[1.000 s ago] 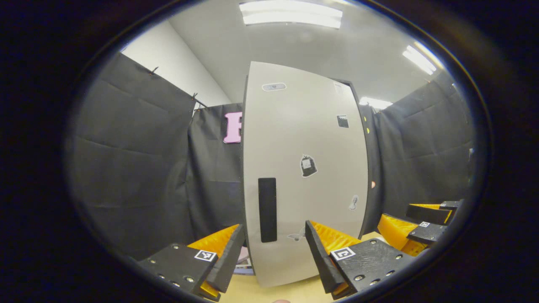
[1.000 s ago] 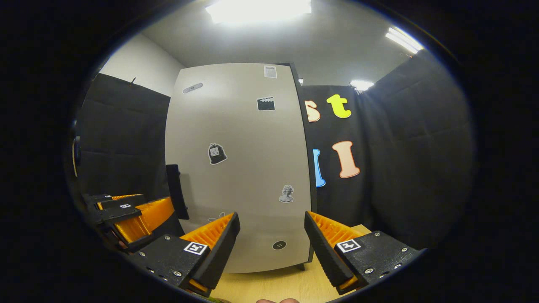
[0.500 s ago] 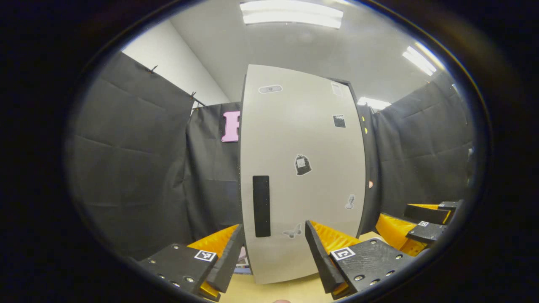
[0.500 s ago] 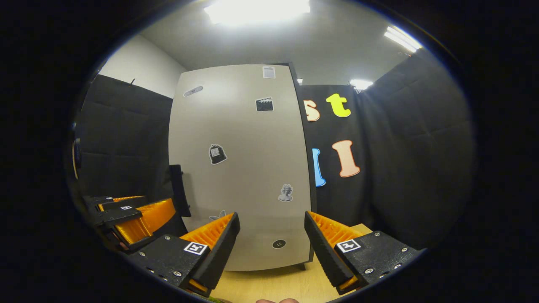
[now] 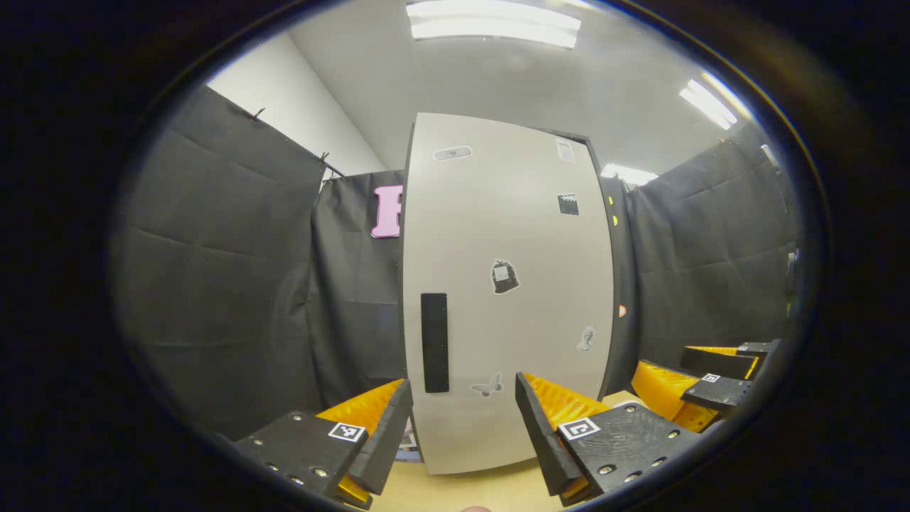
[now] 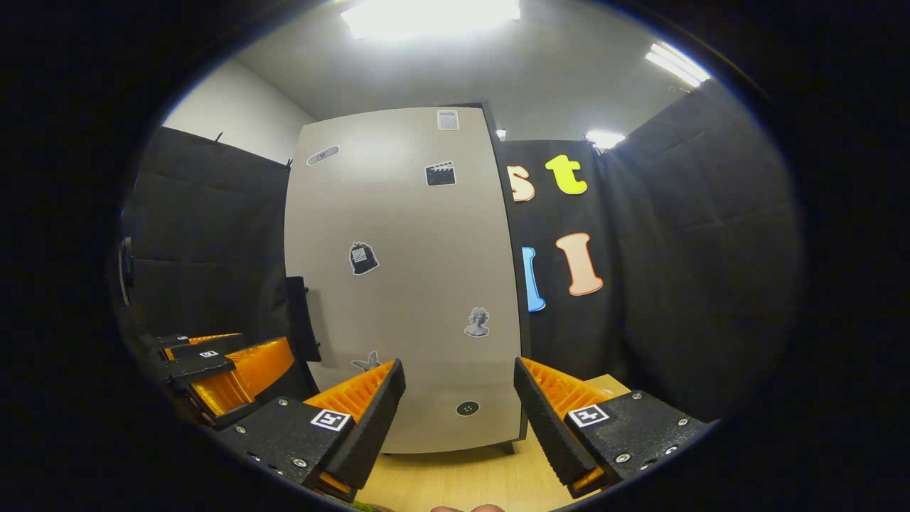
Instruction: Open the cabinet door with the right hand, grasp the bottle in the cabinet with the left hand and place it on the coaster, then close the cabinet door with the right hand.
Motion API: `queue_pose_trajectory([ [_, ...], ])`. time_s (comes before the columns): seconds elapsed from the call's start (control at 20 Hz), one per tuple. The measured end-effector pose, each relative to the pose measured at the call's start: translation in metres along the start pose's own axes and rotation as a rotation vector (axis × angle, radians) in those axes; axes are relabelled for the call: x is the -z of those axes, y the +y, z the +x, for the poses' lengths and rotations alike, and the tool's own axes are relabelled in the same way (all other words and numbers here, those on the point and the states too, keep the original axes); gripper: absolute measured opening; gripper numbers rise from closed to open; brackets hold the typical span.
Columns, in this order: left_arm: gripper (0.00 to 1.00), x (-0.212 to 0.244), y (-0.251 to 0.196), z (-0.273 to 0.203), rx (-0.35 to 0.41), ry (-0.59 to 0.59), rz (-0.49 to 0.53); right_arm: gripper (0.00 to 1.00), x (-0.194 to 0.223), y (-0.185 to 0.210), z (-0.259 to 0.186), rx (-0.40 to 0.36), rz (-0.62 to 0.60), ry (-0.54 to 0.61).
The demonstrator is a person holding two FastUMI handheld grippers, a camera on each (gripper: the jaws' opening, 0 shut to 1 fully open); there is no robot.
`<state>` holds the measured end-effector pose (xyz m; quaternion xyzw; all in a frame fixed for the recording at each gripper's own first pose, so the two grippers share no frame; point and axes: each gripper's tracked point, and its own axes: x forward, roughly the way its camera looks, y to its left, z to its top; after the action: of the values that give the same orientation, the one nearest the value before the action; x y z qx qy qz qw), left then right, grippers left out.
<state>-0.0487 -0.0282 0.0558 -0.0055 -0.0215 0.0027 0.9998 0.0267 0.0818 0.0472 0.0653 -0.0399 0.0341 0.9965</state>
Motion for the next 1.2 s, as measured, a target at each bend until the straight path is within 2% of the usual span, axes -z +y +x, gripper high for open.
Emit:
queue_pose_trajectory([
  [0.25, 0.82, -0.007, 0.002, -0.002, 0.009, -0.031, 0.016, 0.95, -0.007, 0.004, -0.001, -0.014, -0.007, -0.011],
  [0.45, 0.82, -0.002, 0.0, -0.004, 0.011, -0.01, 0.007, 0.95, -0.008, 0.008, -0.002, -0.03, -0.005, -0.009],
  [0.5, 0.82, -0.003, 0.0, -0.004, 0.012, -0.008, 0.005, 0.91, -0.009, 0.01, -0.003, -0.034, 0.001, -0.01],
  [0.55, 0.82, -0.003, 0.0, -0.004, 0.013, -0.007, 0.001, 0.95, -0.009, 0.01, -0.003, -0.034, 0.003, -0.01],
  [1.05, 0.83, -0.003, -0.003, -0.003, 0.024, -0.007, -0.01, 0.95, -0.015, 0.013, -0.001, -0.031, -0.029, 0.001],
  [1.1, 0.78, -0.004, -0.002, -0.003, 0.025, -0.007, -0.014, 0.95, -0.014, 0.016, 0.0, -0.042, -0.034, 0.007],
  [1.15, 0.81, -0.004, -0.002, -0.003, 0.025, -0.007, -0.015, 0.95, -0.014, 0.018, 0.0, -0.047, -0.042, 0.008],
  [1.2, 0.83, -0.005, -0.001, -0.003, 0.024, -0.01, -0.016, 0.91, -0.016, 0.018, 0.0, -0.047, -0.052, 0.006],
])
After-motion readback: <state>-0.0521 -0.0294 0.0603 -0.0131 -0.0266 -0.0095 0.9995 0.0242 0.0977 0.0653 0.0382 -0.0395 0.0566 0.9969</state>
